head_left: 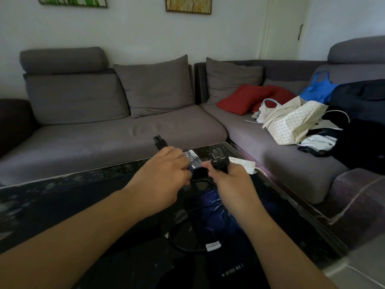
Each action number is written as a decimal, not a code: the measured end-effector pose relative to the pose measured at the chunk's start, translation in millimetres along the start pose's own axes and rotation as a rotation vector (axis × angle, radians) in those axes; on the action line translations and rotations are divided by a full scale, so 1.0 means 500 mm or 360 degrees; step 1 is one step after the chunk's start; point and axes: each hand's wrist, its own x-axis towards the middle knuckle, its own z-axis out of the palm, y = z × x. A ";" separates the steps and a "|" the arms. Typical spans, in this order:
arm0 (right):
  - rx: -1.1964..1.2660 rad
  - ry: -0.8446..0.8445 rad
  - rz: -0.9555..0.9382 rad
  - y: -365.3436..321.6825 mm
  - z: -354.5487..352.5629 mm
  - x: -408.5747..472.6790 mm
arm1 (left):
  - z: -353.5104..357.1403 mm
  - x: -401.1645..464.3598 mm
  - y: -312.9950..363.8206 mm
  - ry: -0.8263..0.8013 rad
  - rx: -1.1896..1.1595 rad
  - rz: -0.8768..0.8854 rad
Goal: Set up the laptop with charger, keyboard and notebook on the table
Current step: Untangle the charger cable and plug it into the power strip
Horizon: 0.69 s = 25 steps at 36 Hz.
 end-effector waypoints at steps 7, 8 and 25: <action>0.0578 -0.0369 0.0053 0.002 0.030 0.007 | -0.004 0.006 0.039 -0.0240 0.0248 0.0358; 0.0647 -0.0403 0.0068 0.001 0.030 0.009 | -0.002 0.005 0.042 -0.0318 0.0304 0.0395; 0.0946 -0.0269 0.0411 0.052 0.038 0.025 | 0.055 -0.023 0.063 -0.0140 -0.0183 0.0627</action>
